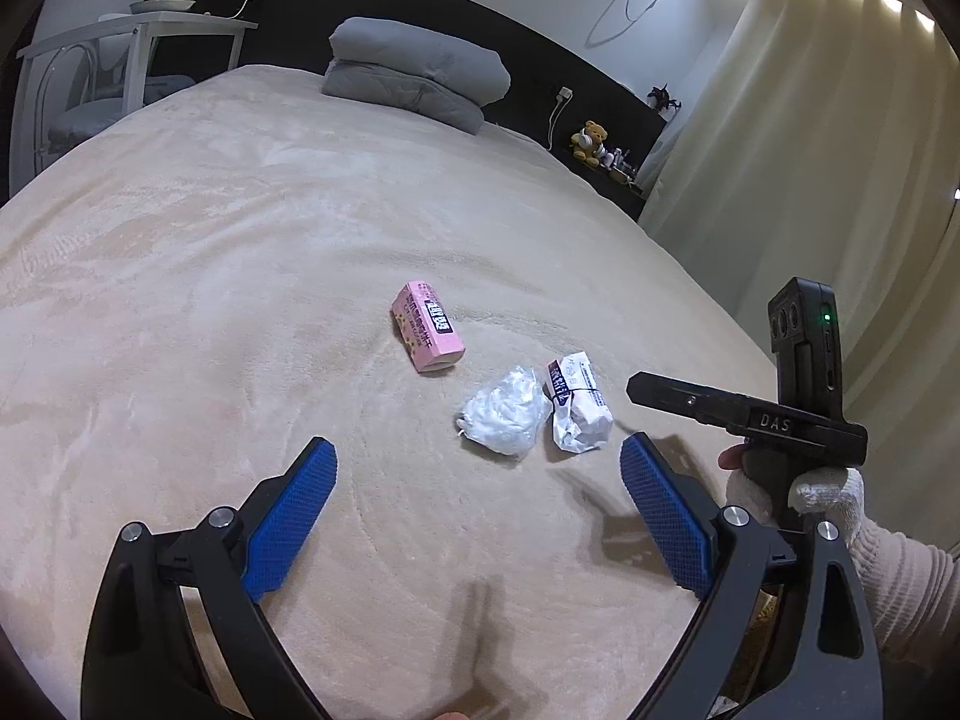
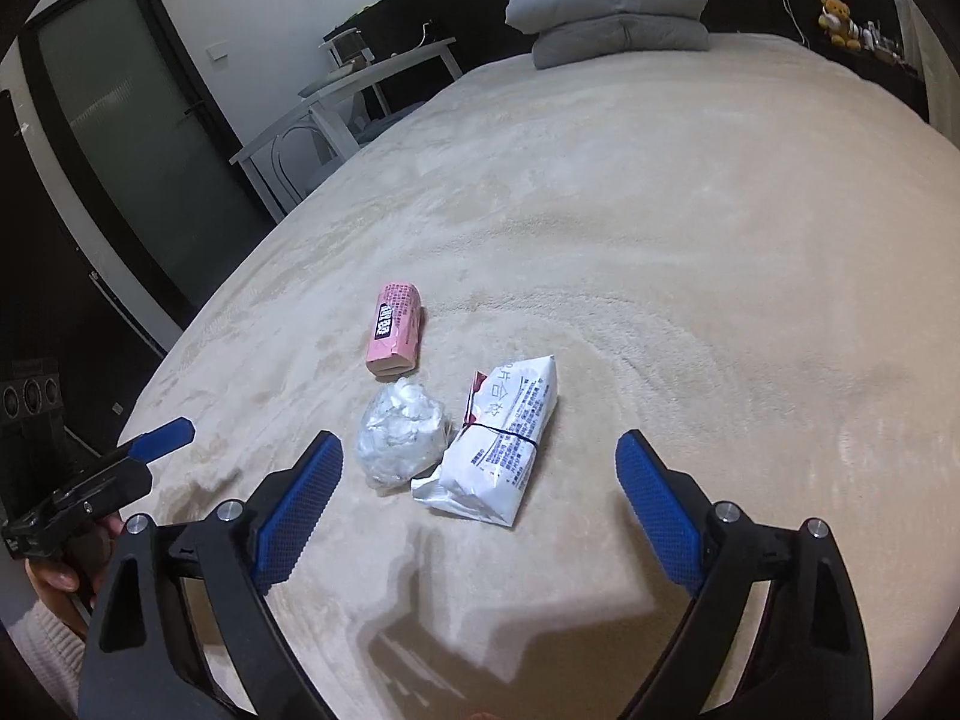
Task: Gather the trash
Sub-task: 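Grasp the white printed package with the right tool and lift it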
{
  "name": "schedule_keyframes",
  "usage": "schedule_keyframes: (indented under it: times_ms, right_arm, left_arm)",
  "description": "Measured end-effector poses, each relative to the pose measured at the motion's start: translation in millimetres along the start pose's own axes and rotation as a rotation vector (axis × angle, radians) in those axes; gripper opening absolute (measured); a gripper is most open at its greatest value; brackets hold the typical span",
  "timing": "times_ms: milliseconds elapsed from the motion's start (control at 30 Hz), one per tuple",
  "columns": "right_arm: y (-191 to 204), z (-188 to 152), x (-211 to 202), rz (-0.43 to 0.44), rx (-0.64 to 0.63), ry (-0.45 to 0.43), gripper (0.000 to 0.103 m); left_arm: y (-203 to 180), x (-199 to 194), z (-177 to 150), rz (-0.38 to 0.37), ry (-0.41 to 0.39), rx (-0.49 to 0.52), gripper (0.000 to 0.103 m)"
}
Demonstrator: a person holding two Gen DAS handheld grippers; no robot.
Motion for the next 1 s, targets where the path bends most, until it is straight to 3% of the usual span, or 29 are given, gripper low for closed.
schedule_keyframes:
  times_ms: [100, 167, 333, 400, 500, 733, 1000]
  right_arm:
    - [-2.1, 3.9, 13.4, 0.02, 0.048, 0.033, 0.082]
    - [-6.5, 7.0, 20.3, 0.029, 0.078, 0.049, 0.082]
    - [-22.5, 11.4, 40.8, 0.043, 0.171, 0.112, 0.054]
    - [-29.2, 4.0, 48.8, 0.046, 0.197, 0.156, 0.049]
    - [-30.7, 1.9, 42.5, 0.06, 0.191, 0.154, 0.039]
    - [-30.9, 3.3, 5.0, 0.074, 0.166, 0.086, 0.038]
    - [-34.1, 14.0, -40.7, 0.135, 0.177, 0.0, 0.037]
  left_arm:
    - [5.6, 3.4, 2.3, -0.014, -0.009, -0.01, 0.093]
    - [10.7, 7.9, 2.7, -0.012, -0.007, -0.012, 0.086]
    - [14.1, 20.9, -3.3, -0.012, 0.026, -0.027, 0.085]
    - [10.7, 27.6, -6.8, -0.001, 0.048, -0.012, 0.085]
    - [5.6, 38.0, -11.3, 0.012, 0.075, 0.018, 0.085]
    - [-0.7, 63.6, -7.7, 0.052, 0.103, 0.055, 0.087]
    - [-27.6, 94.3, 1.5, 0.048, 0.102, 0.095, 0.087]
Point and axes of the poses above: each gripper's, at about its wrist camera, not at the fingertips, and x roughly the way its jaws point, y to its left, z to its top, the point moved 7 cm from there along x, roughly the way its jaws point, and after that the axes turned 6 degrees about x, right-handed, at the moved point
